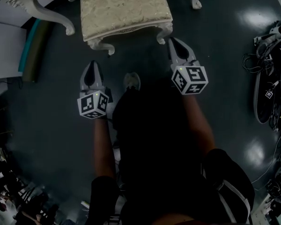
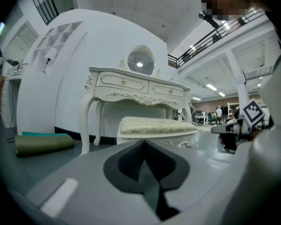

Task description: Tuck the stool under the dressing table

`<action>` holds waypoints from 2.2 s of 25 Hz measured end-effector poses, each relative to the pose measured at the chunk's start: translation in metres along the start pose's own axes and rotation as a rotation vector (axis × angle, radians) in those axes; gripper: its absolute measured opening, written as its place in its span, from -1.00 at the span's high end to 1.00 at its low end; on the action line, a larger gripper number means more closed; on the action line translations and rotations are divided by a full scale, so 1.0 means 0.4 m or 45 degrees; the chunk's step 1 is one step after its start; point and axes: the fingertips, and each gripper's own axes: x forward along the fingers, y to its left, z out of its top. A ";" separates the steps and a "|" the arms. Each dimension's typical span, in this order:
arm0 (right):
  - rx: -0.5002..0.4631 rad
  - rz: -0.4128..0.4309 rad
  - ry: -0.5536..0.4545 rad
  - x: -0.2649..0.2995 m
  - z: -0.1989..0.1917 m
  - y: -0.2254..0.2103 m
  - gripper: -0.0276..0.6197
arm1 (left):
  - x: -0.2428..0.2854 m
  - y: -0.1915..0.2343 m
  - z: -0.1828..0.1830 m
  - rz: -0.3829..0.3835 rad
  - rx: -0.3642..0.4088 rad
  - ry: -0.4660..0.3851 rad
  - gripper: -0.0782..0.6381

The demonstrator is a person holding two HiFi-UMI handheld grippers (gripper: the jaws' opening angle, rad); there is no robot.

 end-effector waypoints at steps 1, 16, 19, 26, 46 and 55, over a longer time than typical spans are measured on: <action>-0.002 -0.004 0.010 0.009 -0.006 -0.005 0.91 | 0.006 0.007 -0.011 0.018 0.012 0.007 0.76; -0.077 -0.083 0.146 0.146 -0.130 -0.087 0.19 | 0.151 0.083 -0.168 0.030 -0.022 0.162 0.09; -0.107 -0.092 0.150 0.168 -0.137 -0.094 0.18 | 0.181 0.105 -0.175 0.031 -0.025 0.160 0.02; -0.121 -0.131 0.211 0.196 -0.185 -0.124 0.10 | 0.230 0.127 -0.208 0.029 -0.034 0.201 -0.01; -0.114 -0.211 0.193 0.234 -0.190 -0.167 0.17 | 0.291 0.167 -0.221 0.043 -0.028 0.185 0.11; -0.120 -0.209 0.196 0.241 -0.207 -0.173 0.20 | 0.301 0.174 -0.241 0.032 -0.034 0.165 0.13</action>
